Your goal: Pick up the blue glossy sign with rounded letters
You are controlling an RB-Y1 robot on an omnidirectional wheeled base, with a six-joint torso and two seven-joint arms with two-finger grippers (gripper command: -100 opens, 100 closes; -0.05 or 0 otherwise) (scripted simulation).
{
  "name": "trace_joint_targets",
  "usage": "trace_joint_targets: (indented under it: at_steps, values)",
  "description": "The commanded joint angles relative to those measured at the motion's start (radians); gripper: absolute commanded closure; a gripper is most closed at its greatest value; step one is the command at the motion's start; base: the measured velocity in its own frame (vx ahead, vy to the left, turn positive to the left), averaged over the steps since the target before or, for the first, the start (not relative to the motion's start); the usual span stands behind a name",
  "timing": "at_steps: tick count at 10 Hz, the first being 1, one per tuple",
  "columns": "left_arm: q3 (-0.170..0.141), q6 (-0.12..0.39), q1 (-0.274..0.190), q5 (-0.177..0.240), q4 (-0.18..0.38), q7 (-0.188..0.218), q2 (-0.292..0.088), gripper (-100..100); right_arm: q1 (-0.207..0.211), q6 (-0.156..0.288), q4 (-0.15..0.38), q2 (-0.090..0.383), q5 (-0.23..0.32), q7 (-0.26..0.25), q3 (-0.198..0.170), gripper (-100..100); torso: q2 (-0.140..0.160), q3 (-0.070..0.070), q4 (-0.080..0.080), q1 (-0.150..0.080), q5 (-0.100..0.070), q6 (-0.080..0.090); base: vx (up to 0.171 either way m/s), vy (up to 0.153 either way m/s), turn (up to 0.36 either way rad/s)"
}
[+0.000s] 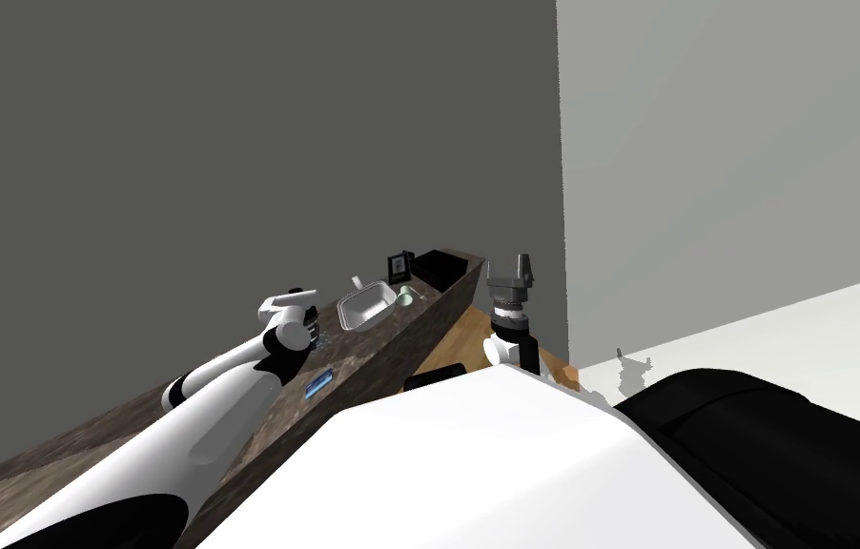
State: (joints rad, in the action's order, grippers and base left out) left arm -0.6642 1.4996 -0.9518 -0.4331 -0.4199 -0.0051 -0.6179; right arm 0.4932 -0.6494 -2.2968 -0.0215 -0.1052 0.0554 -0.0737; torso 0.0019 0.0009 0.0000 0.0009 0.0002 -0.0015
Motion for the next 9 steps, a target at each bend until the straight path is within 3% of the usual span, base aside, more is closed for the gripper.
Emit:
trace_joint_targets:
  at_steps: [1, 4, 5, 6, 8, 9]
  values:
    - [0.000, 0.000, 0.000, 0.000, 0.000, 0.000, 0.000, 100, 0.000, 0.000, 0.000, 0.000, 0.000, 0.000, 0.000, 0, 0.000, 0.000, 0.000, 0.000, 0.000, 0.000, 0.000, 0.000, 0.000]
    - [-0.001, 0.003, 0.001, 0.000, 0.001, 0.001, 0.000, 100, 0.000, 0.000, 0.000, 0.000, 0.000, 0.000, 0.000, 0, -0.001, 0.000, 0.000, 0.000, 0.000, 0.001, 0.000, 0.000, 0.000]
    - [-0.001, 0.003, 0.001, 0.000, 0.001, 0.001, 0.000, 0, 0.000, 0.000, 0.000, 0.000, 0.000, 0.000, 0.000, 0, -0.001, 0.000, 0.000, 0.000, 0.000, 0.001, 0.000, 0.000, 0.000]
    - [-0.010, 0.021, -0.022, -0.012, 0.000, -0.028, -0.023, 100, 0.000, 0.000, 0.000, 0.000, 0.000, 0.000, 0.000, 0, -0.001, 0.000, 0.000, 0.000, 0.000, 0.001, 0.019, -0.072, 0.037]
    - [-0.008, 0.015, -0.021, -0.011, 0.003, -0.019, -0.020, 100, 0.000, 0.000, 0.000, 0.000, 0.000, 0.000, 0.000, 0, -0.002, -0.001, 0.000, -0.006, -0.002, 0.002, 0.021, -0.063, 0.021]
    - [-0.009, 0.020, -0.021, -0.011, -0.003, -0.024, -0.019, 0, 0.000, 0.000, 0.000, 0.000, 0.000, 0.000, 0.000, 0, -0.001, -0.001, 0.000, -0.004, -0.001, 0.002, 0.002, -0.007, -0.003]
